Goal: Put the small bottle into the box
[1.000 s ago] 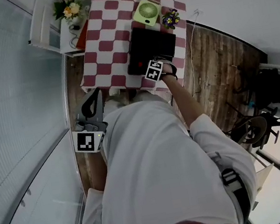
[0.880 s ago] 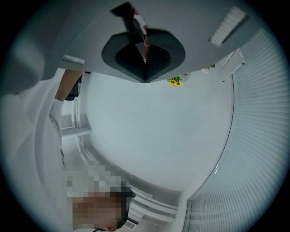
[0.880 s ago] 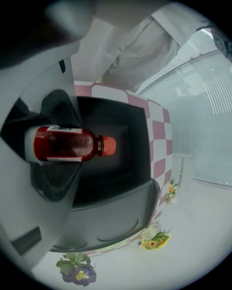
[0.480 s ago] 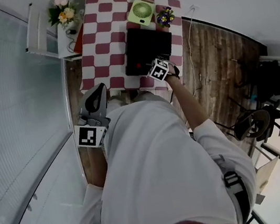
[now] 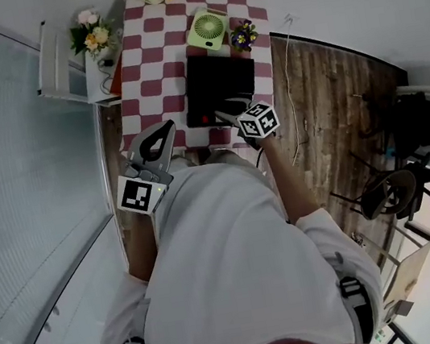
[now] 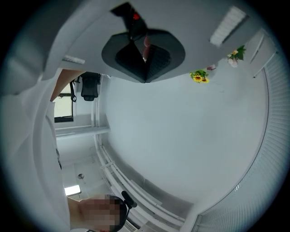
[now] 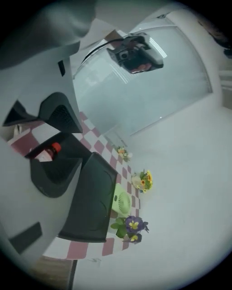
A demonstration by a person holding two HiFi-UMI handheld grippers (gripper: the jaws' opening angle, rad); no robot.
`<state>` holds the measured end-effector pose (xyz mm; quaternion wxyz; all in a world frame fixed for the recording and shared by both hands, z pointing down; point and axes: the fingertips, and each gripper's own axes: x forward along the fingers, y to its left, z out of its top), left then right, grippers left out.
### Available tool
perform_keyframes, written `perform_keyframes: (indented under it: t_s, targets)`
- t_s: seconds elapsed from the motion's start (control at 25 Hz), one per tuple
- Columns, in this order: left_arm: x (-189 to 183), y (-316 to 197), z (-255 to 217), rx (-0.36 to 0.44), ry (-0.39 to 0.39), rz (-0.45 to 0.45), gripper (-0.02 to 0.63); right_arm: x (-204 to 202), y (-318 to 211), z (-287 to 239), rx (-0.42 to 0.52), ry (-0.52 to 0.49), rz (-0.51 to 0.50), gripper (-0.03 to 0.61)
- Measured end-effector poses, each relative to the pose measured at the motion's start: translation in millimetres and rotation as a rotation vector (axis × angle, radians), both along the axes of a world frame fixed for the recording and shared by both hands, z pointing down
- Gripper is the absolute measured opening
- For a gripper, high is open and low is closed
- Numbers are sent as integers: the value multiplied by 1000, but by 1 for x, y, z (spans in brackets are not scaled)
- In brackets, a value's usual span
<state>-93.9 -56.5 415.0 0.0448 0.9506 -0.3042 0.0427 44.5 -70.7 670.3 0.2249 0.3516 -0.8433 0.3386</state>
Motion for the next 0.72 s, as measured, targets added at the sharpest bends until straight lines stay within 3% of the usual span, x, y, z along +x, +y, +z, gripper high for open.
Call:
perform_keyframes:
  t_s: [0.28, 0.4, 0.56, 0.72]
  targets:
    - [44, -2, -8, 22, -3, 107, 2, 13, 0, -71, 135, -230, 157, 101]
    - [59, -1, -12, 22, -4, 133, 2, 24, -1, -105, 224, -294, 206, 4]
    - [73, -1, -13, 15, -17, 156, 2, 36, 0, -154, 369, -331, 224, 0]
    - [83, -1, -8, 12, -72, 186, 2, 38, 6, -216, 564, -351, 177, 0]
